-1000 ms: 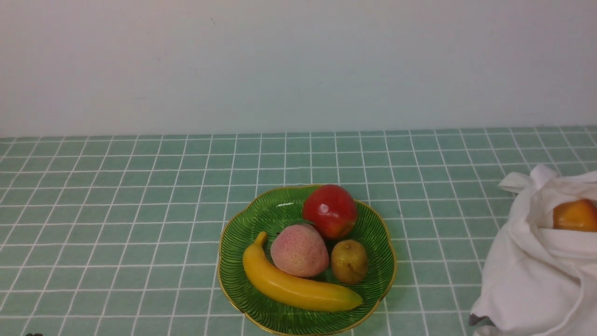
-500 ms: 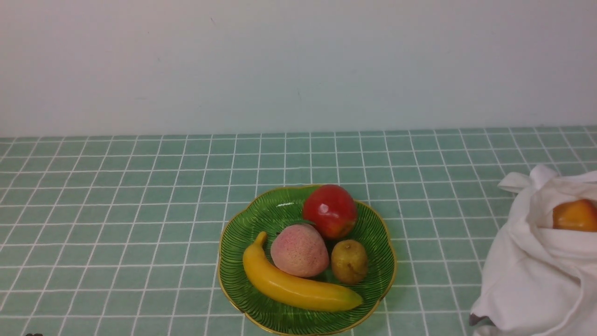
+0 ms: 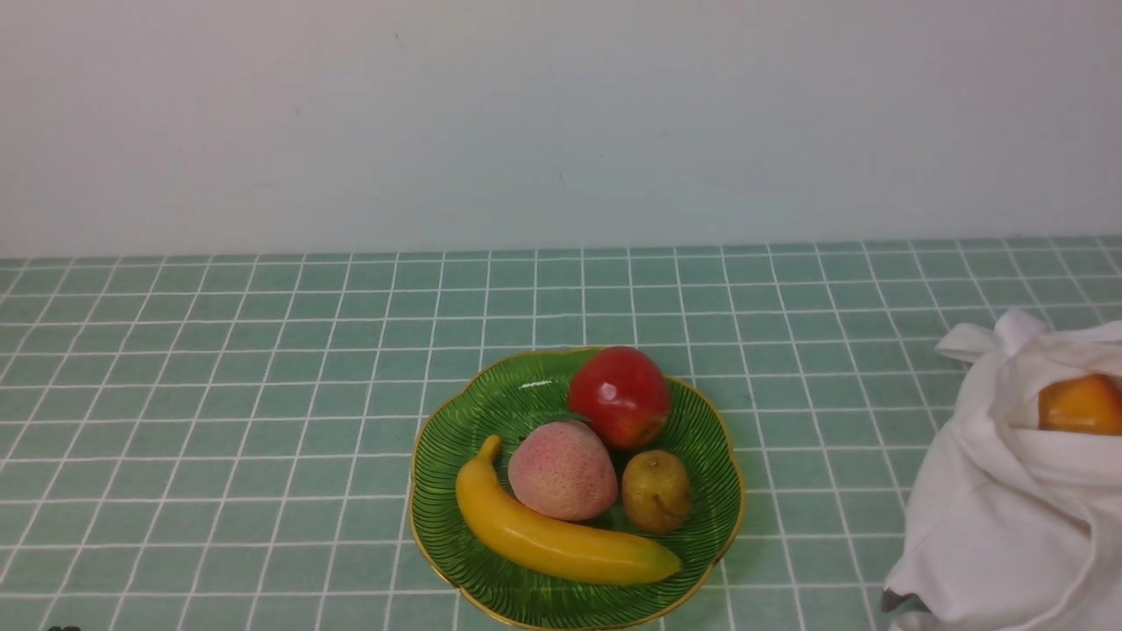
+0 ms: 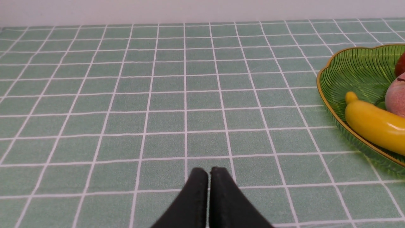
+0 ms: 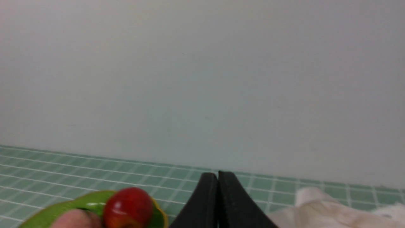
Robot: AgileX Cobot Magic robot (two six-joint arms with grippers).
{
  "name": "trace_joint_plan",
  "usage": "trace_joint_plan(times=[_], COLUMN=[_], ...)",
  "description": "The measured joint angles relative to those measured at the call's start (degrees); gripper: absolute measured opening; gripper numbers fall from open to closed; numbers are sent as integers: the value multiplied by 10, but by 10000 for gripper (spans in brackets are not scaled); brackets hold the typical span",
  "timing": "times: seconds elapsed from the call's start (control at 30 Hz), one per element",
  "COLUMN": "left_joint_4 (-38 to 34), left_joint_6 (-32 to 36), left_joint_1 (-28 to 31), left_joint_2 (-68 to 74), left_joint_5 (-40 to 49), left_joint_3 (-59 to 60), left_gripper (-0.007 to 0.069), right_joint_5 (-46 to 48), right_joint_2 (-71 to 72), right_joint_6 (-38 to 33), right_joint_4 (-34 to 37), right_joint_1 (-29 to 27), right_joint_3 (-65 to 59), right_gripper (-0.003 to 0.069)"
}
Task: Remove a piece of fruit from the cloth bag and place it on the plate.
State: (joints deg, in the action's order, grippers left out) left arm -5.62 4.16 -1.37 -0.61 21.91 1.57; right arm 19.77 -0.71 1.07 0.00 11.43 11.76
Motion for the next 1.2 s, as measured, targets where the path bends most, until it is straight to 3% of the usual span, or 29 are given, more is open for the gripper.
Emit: trace_joint_plan(times=[0.13, 0.23, 1.2], left_joint_4=[0, 0, 0], left_joint_6=[0, 0, 0], left_joint_1=[0, 0, 0], left_joint_2=[0, 0, 0], left_joint_5=[0, 0, 0], left_joint_3=[0, 0, 0], left_gripper=[-8, -8, -8], right_joint_5=[-1, 13, 21], right_joint_2=[13, 13, 14], right_joint_6=[-3, 0, 6], right_joint_4=[-7, -10, -12], right_joint_1=[-98, -136, -140], right_joint_3=[-85, -129, -130], right_gripper=[-13, -13, -13])
